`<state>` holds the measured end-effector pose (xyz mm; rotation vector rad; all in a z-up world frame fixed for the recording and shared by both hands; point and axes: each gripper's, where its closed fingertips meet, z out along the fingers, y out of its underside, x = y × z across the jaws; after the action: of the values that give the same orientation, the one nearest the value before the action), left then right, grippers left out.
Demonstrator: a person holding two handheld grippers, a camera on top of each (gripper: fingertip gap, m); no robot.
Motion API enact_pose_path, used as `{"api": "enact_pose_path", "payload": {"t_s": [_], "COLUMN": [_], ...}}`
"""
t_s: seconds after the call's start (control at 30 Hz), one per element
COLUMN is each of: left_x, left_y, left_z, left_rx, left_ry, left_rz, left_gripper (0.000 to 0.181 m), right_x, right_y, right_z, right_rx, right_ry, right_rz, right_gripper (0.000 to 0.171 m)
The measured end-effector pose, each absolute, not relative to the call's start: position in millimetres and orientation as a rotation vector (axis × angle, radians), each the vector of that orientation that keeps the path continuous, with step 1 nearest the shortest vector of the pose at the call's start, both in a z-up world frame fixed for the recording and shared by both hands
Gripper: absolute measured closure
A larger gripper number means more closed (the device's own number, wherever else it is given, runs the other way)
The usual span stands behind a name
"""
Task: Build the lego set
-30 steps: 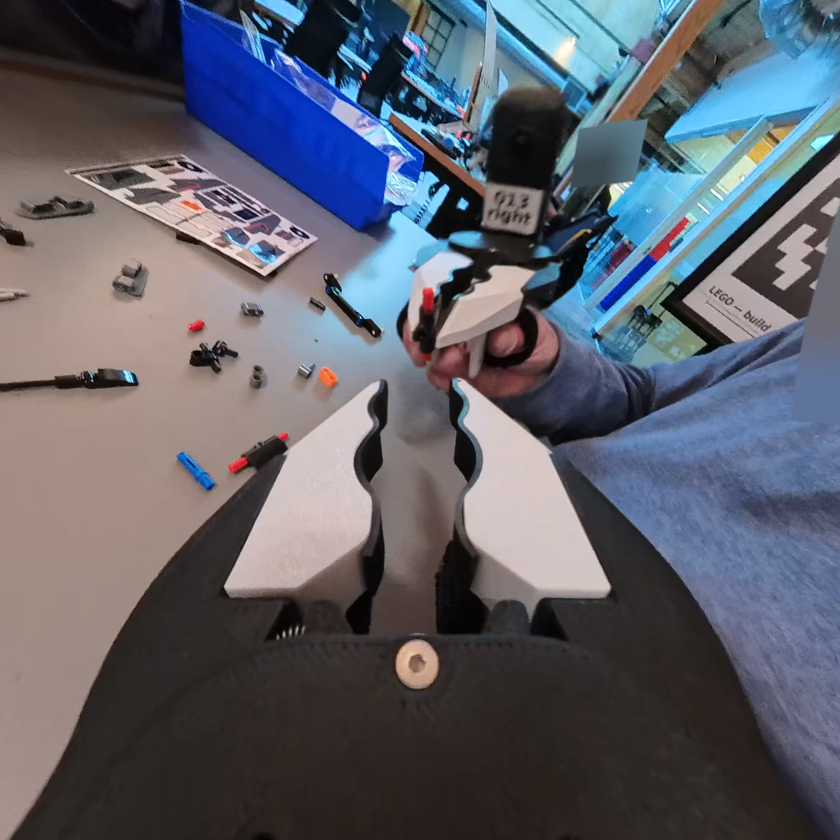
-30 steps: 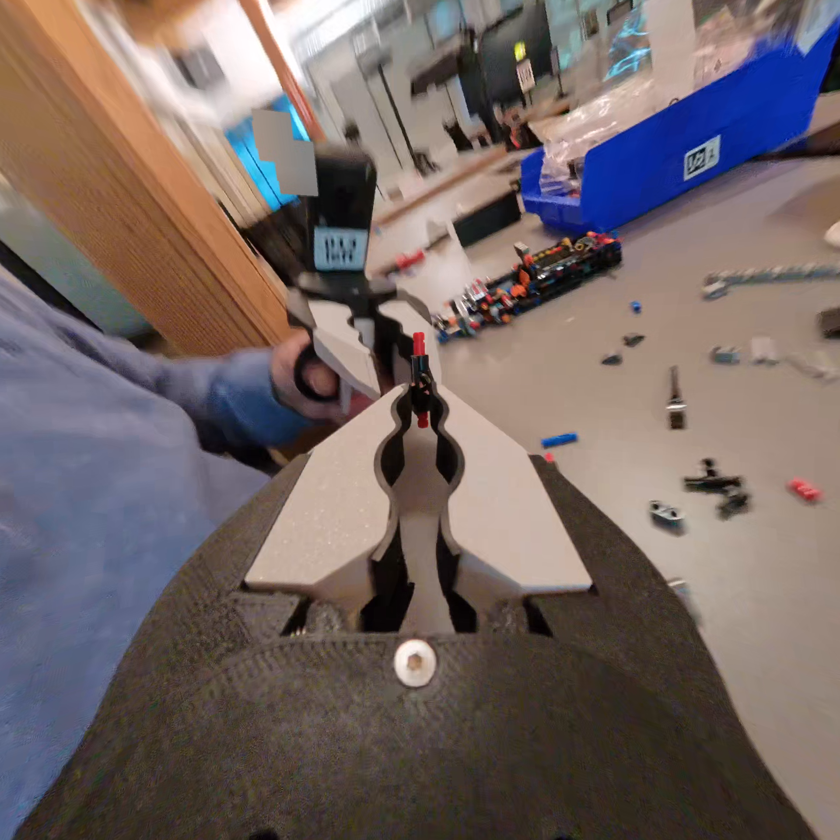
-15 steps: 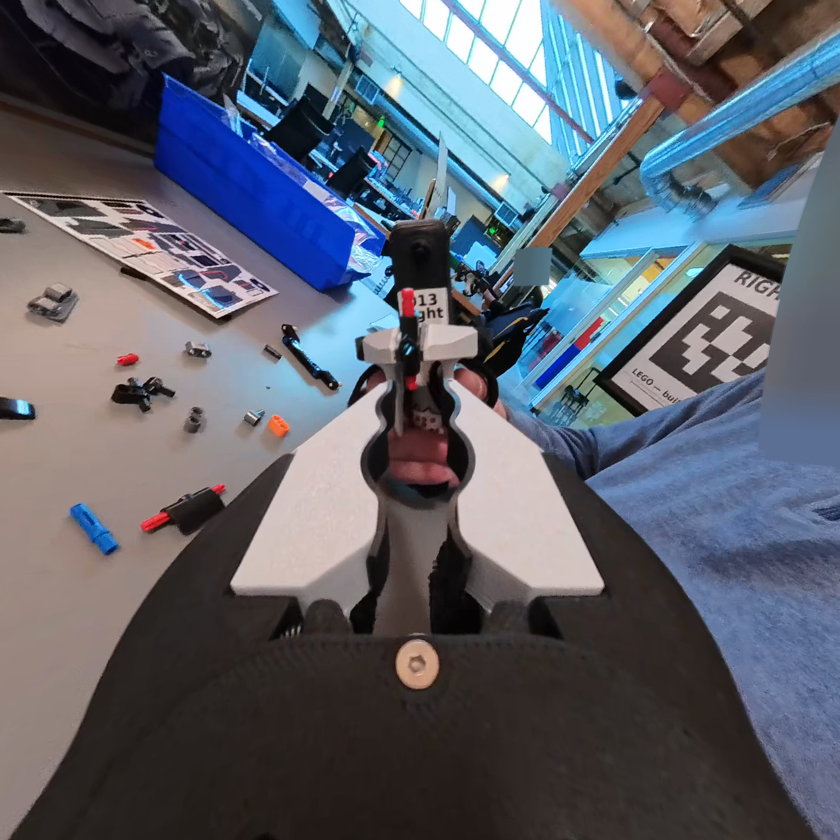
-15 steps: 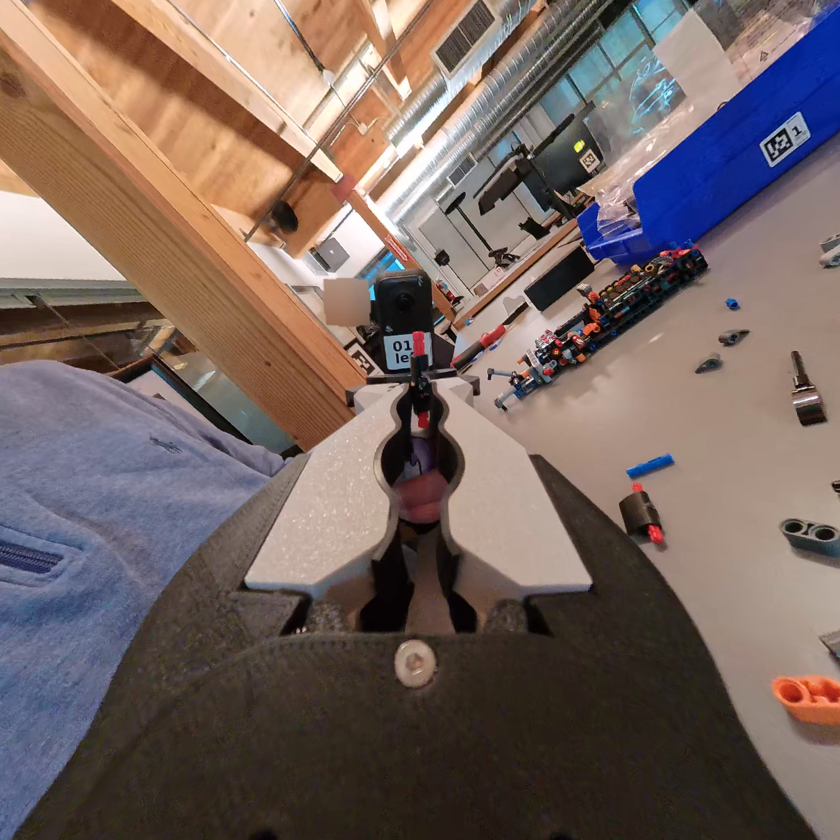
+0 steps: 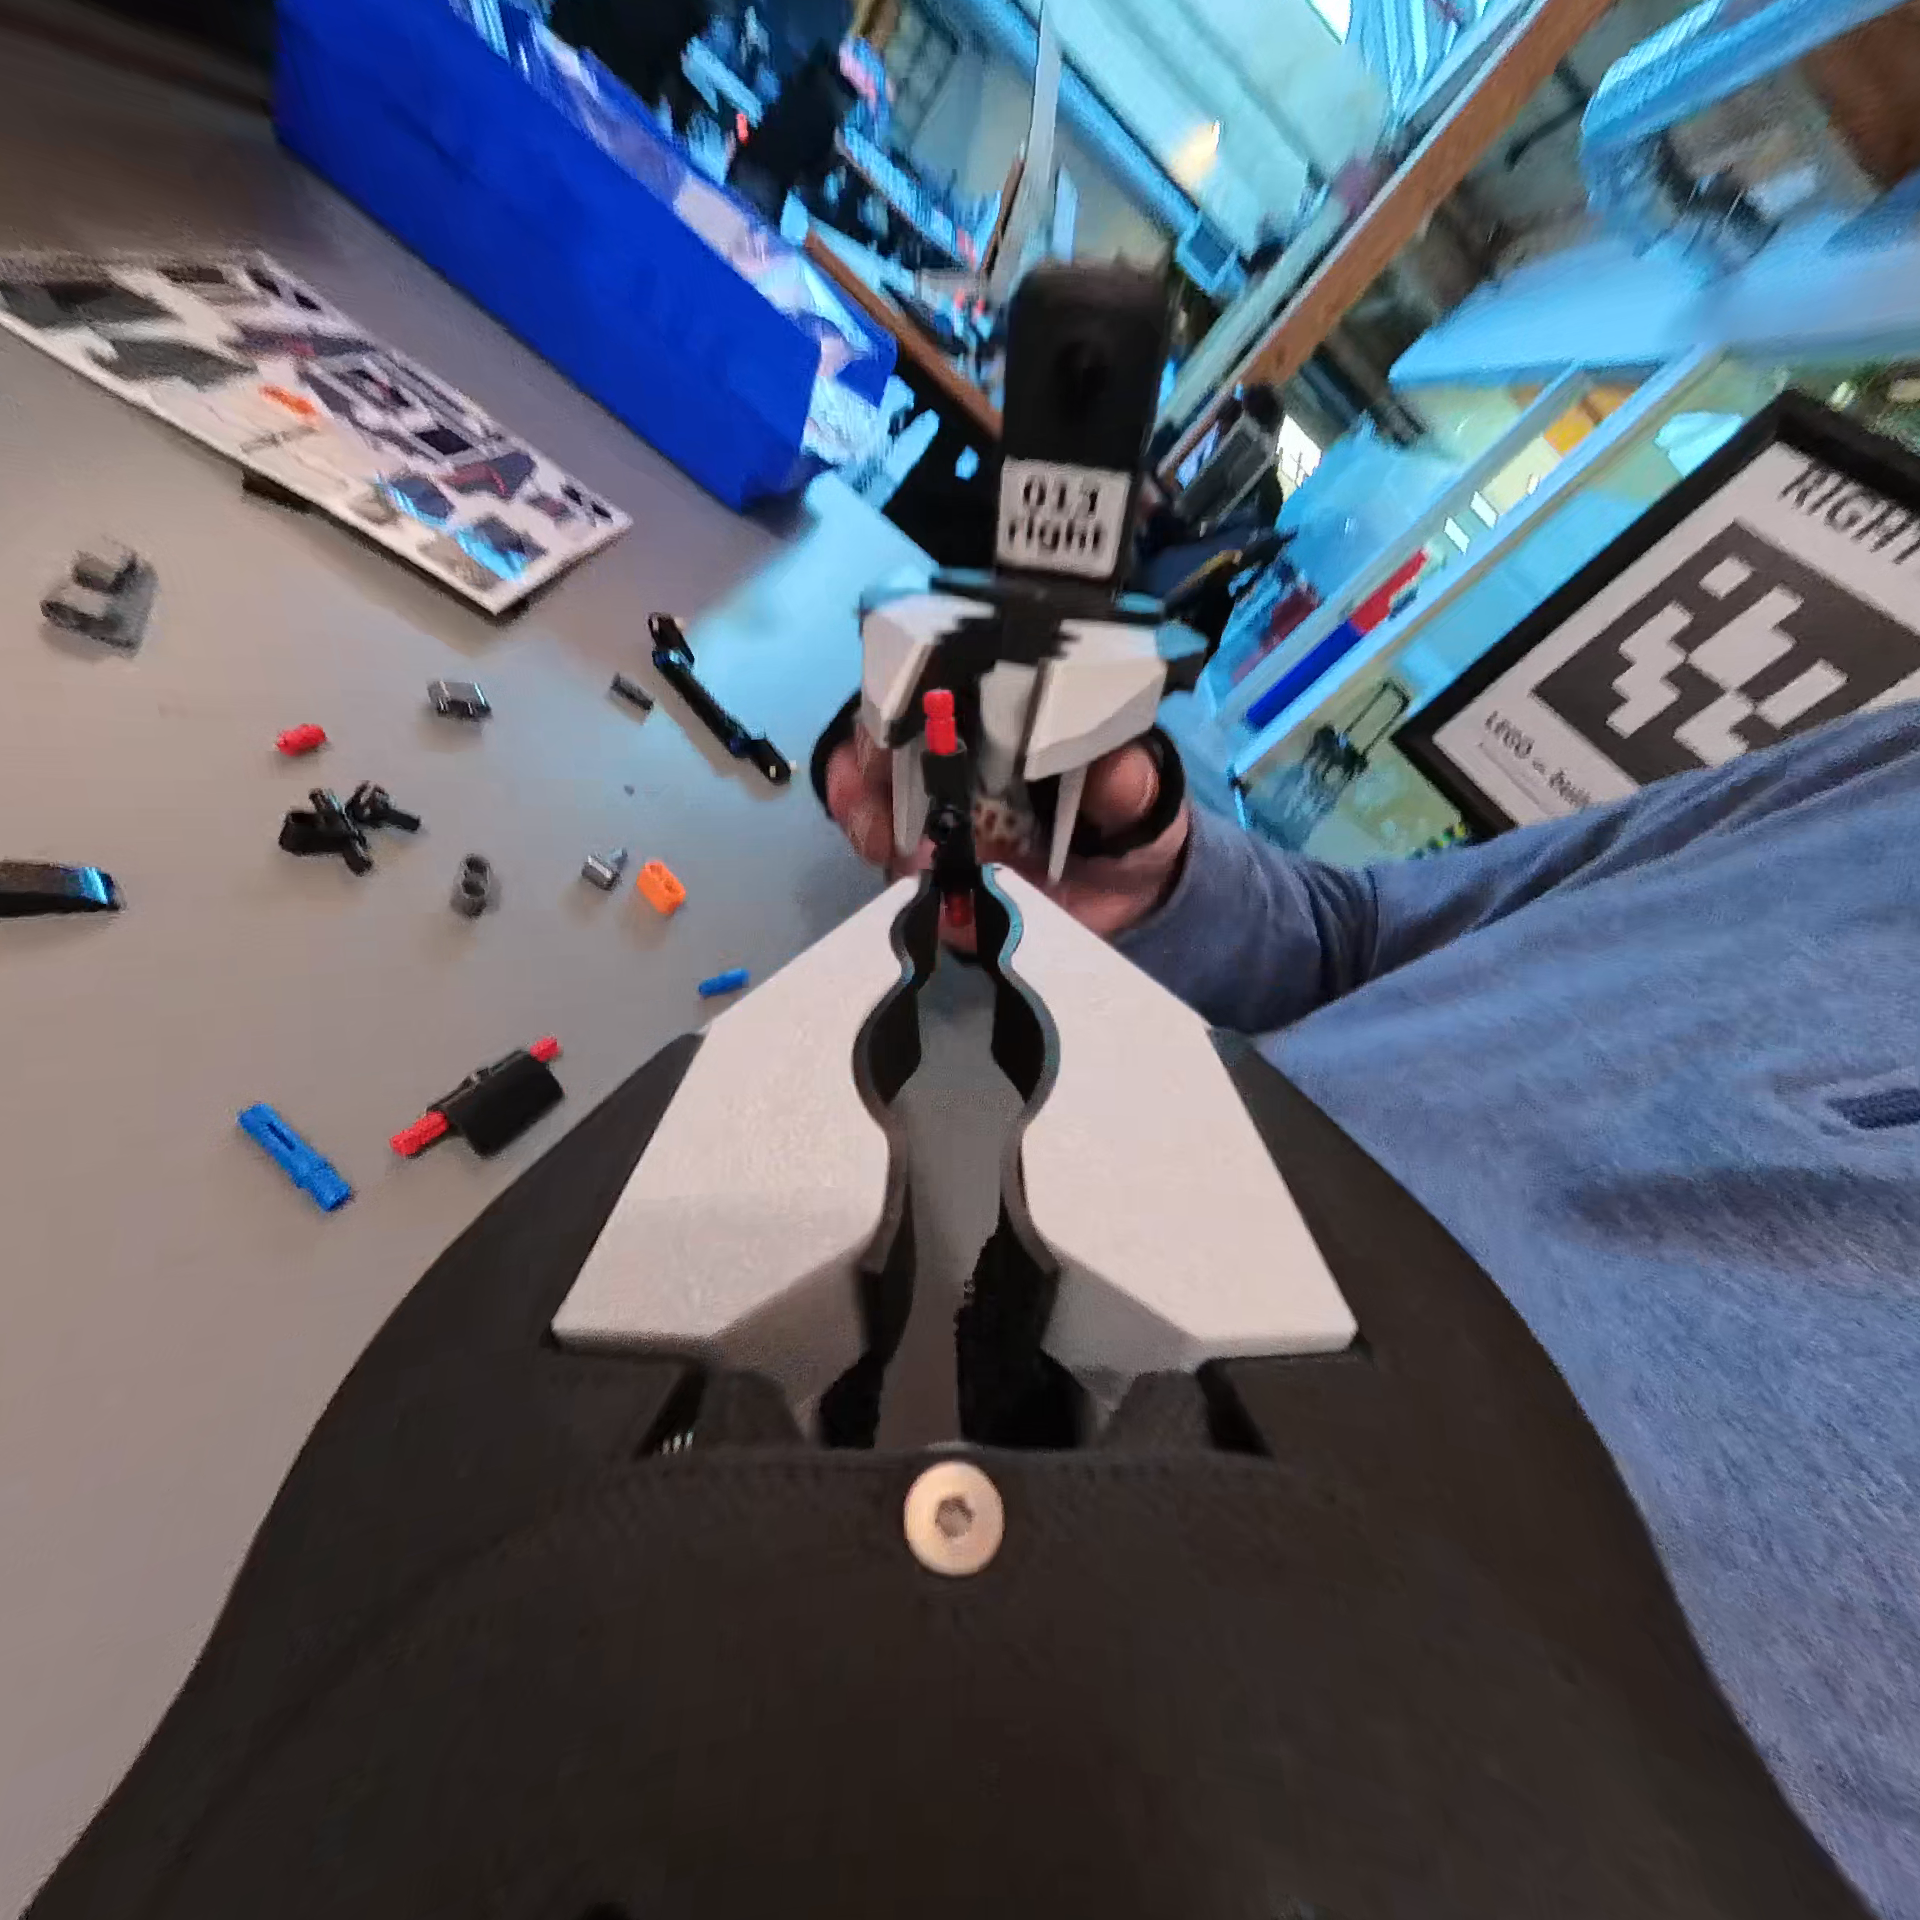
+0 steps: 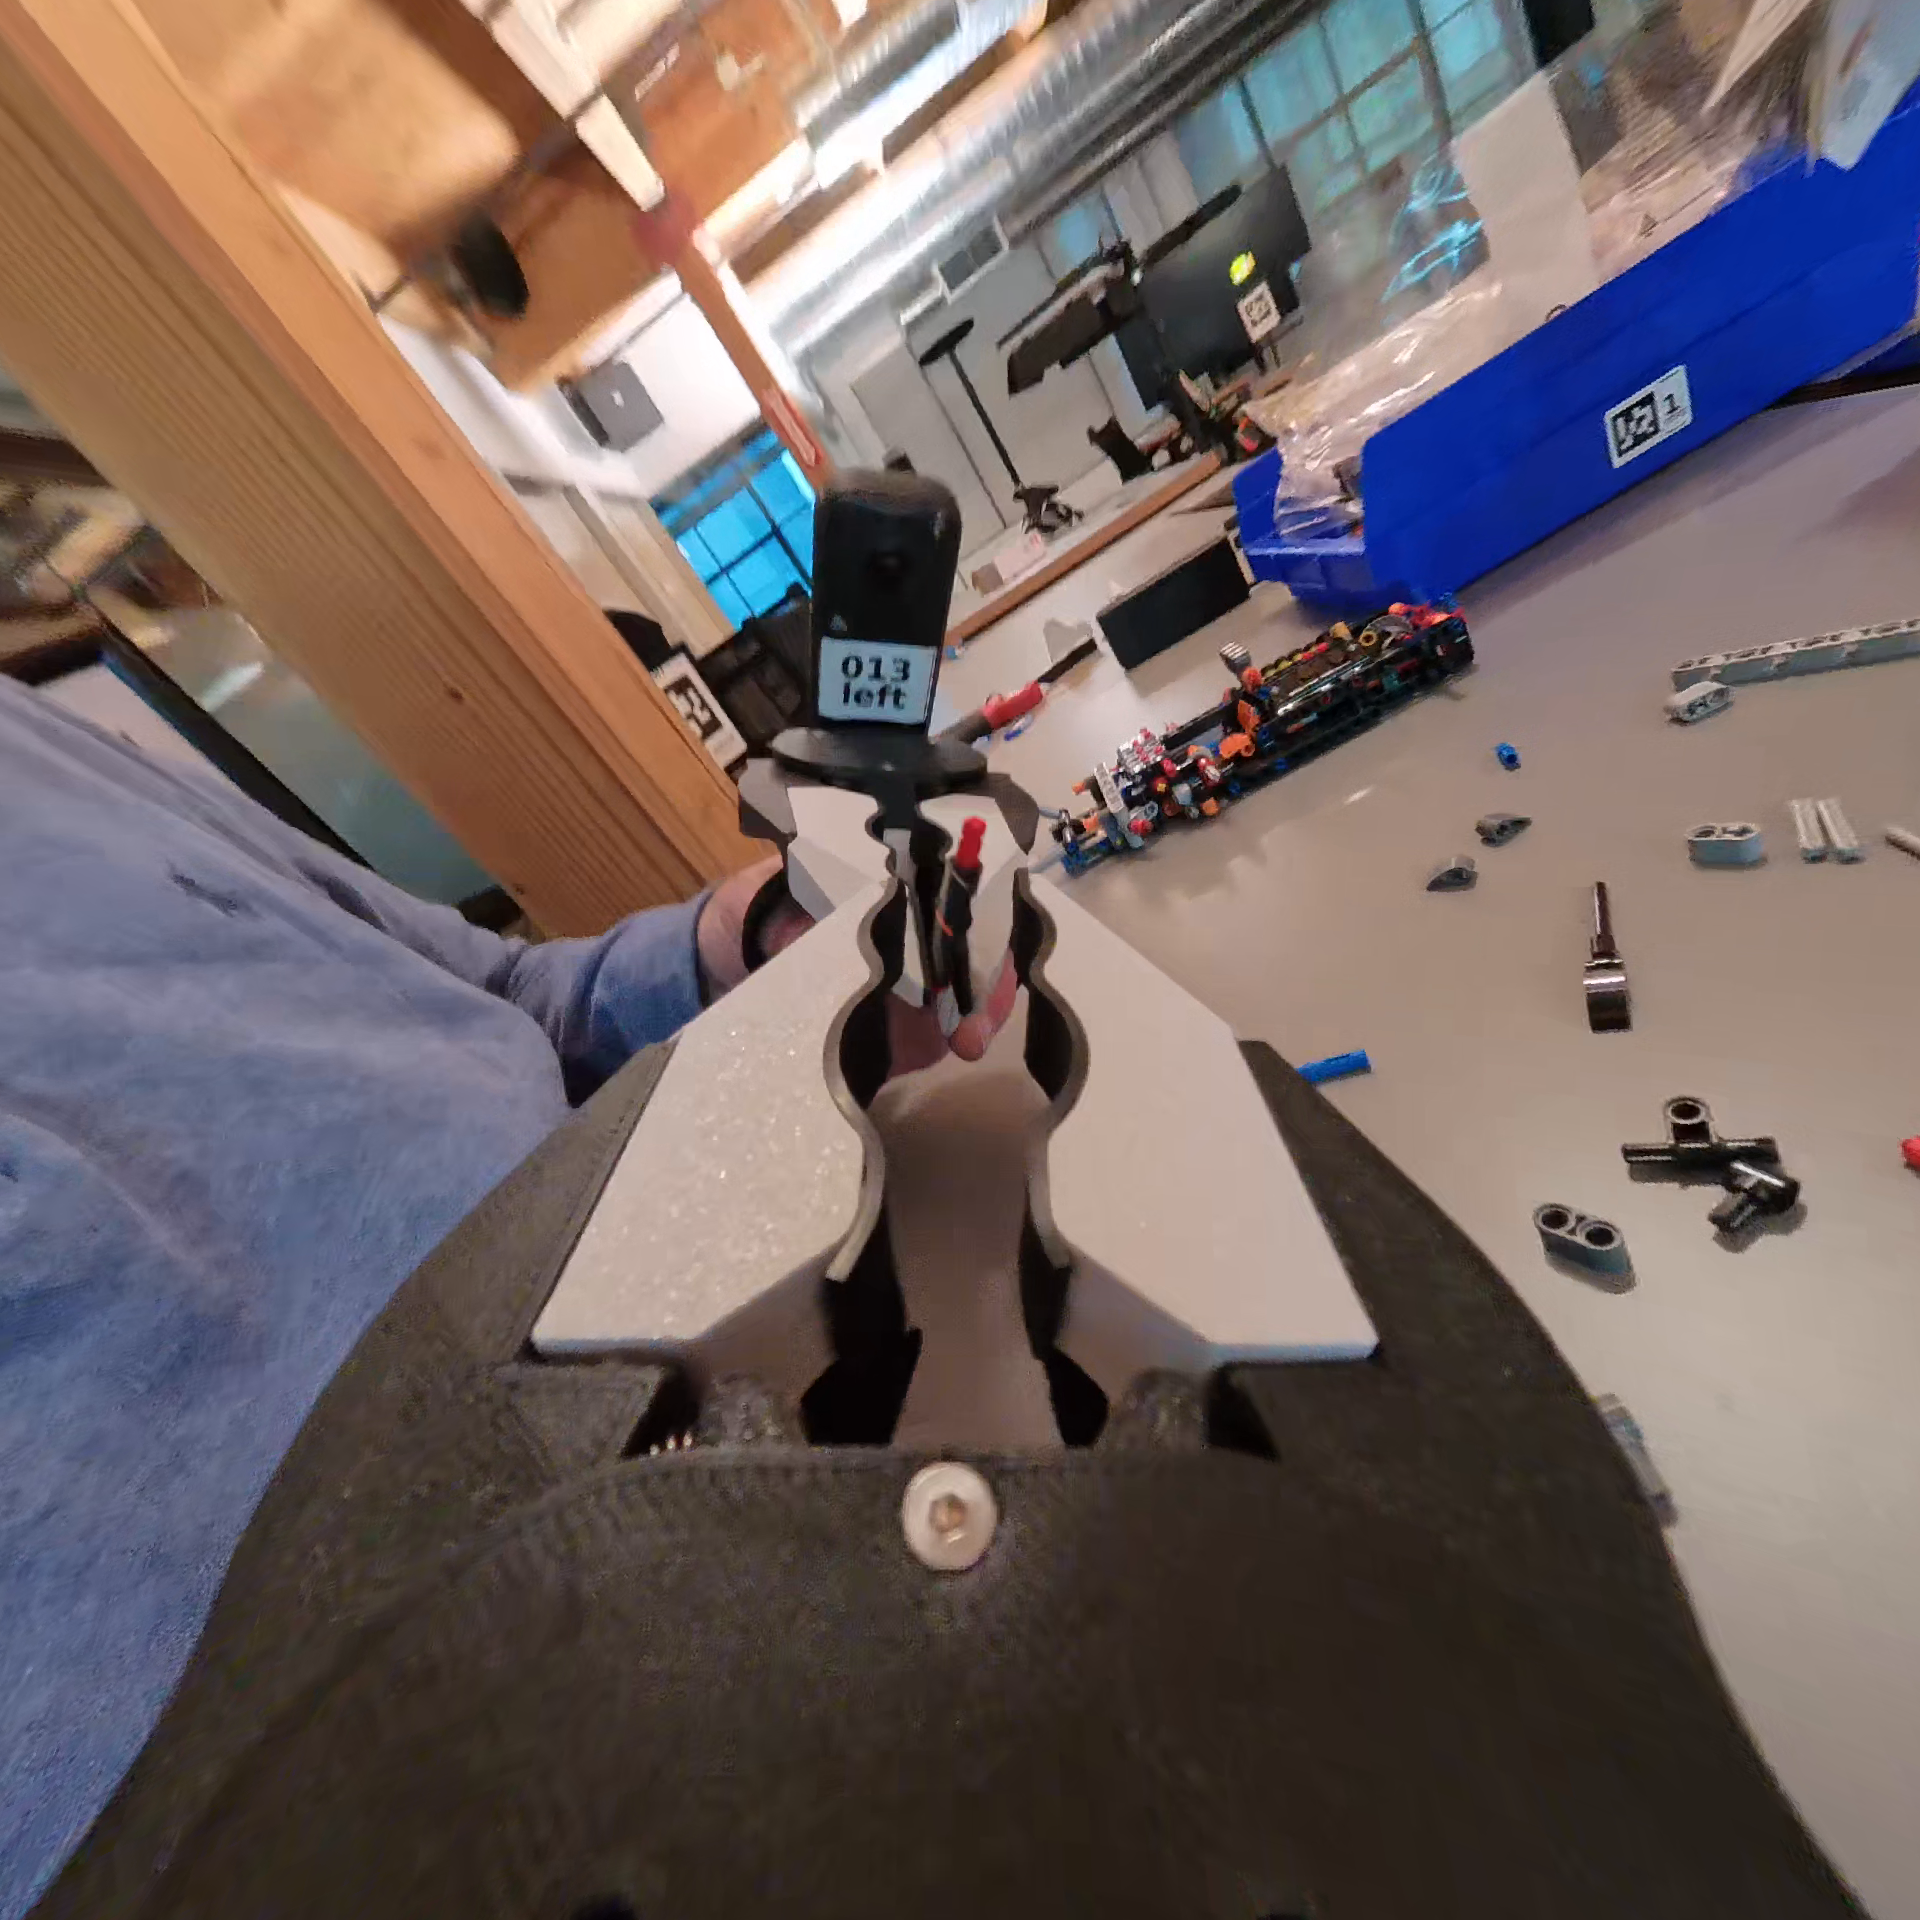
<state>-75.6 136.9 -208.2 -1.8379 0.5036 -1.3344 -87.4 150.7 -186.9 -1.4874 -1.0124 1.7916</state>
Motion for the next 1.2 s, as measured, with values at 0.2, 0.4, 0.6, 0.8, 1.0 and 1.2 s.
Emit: {"api": "enact_pose_path", "payload": {"t_s": [0.2,0.4,0.6,0.8,1.0,1.2], "left_x": [-73.8,-76.4,-75.7,-77.2,-77.6,-74.3], "left_y": [127.8,134.4,141.4,142.0,136.5,134.0], "left_z": [-220.9,-208.3,-197.6,-204.3,-207.9,-209.7], "left_rx": [-1.963,-1.831,-1.701,-1.765,-1.860,-1.889], "left_ry": [0.657,0.563,0.431,0.483,0.621,0.691], "left_rz": [-1.275,-1.301,-1.377,-1.315,-1.263,-1.261], "left_gripper": [0.177,0.169,0.175,0.176,0.176,0.176], "right_x": [-93.2,-90.3,-89.3,-90.2,-86.4,-86.4], "right_y": [138.5,145.8,151.1,151.6,155.0,147.5], "right_z": [-199.6,-185.8,-182.3,-188.0,-187.1,-182.9], "right_rx": [-1.536,-1.489,-1.437,-1.474,-1.484,-1.461], "right_ry": [-1.187,-0.992,-0.838,-0.896,-1.057,-1.130], "right_rz": [1.755,1.889,2.003,1.957,1.765,1.807], "right_gripper": [0.165,0.167,0.167,0.165,0.159,0.170]}}
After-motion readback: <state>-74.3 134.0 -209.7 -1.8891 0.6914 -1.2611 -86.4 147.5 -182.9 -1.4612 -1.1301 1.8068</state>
